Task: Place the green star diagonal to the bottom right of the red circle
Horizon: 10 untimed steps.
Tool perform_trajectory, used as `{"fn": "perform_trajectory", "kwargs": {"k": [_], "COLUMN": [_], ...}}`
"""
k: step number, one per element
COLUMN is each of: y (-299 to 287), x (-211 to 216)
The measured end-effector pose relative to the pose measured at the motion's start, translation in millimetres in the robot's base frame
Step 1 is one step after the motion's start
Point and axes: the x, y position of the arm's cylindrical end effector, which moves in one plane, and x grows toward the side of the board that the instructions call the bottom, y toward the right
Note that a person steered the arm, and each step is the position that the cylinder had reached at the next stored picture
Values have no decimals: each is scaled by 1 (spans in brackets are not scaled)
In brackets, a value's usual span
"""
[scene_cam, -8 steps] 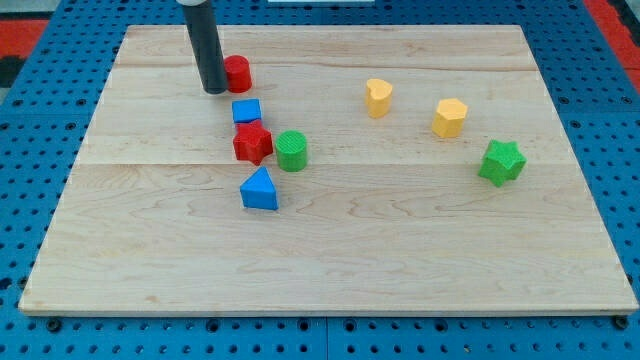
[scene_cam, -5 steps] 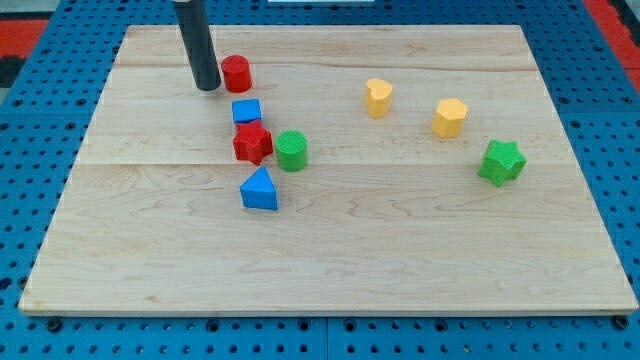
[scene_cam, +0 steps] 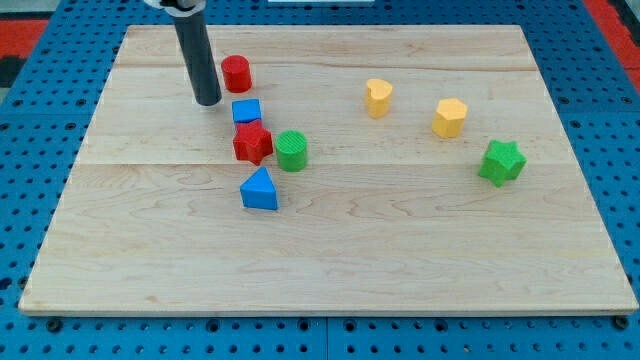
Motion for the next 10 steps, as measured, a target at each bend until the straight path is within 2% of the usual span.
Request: {"fn": "perform_trajectory", "kwargs": {"k": [2, 3, 5, 6, 7, 8, 9, 10], "y": [28, 61, 62, 120, 190, 256, 306, 323], "x": [95, 119, 143, 160, 157, 131, 99, 78]}}
